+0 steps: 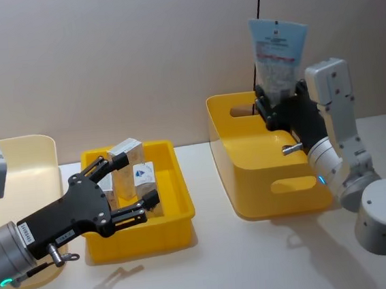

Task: Bimanual collaborative sorting of washing and personal care products

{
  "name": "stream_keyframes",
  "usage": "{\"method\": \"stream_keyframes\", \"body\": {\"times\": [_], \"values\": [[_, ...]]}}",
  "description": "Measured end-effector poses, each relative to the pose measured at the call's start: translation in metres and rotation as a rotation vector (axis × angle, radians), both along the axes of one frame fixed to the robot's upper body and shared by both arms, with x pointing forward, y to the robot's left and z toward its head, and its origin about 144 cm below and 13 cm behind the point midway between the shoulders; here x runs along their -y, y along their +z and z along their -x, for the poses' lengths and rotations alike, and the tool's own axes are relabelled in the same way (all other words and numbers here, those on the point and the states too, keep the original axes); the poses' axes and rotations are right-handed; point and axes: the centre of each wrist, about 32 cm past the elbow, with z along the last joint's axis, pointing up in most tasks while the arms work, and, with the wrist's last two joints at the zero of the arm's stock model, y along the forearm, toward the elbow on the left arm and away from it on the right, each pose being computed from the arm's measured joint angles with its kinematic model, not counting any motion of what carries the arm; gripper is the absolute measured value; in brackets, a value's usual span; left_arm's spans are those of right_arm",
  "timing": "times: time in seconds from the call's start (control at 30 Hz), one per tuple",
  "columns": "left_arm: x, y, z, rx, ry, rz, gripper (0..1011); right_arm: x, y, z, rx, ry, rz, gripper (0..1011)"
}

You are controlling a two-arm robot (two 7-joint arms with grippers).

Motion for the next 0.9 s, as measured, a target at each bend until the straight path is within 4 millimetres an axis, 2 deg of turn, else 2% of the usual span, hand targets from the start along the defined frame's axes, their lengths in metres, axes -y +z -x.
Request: {"method": "stream_keyframes", "body": {"times": [0.47,0.9], "values": [[0.0,0.0,0.0,0.0,0.0,0.0,1000,-0.004,-0.006,-0.01,-0.088,-0.196,-0.015,556],[0.0,0.0,0.0,0.0,0.0,0.0,1000,-0.016,-0.018,-0.018,-0.189,-0.262,-0.053,556]]}}
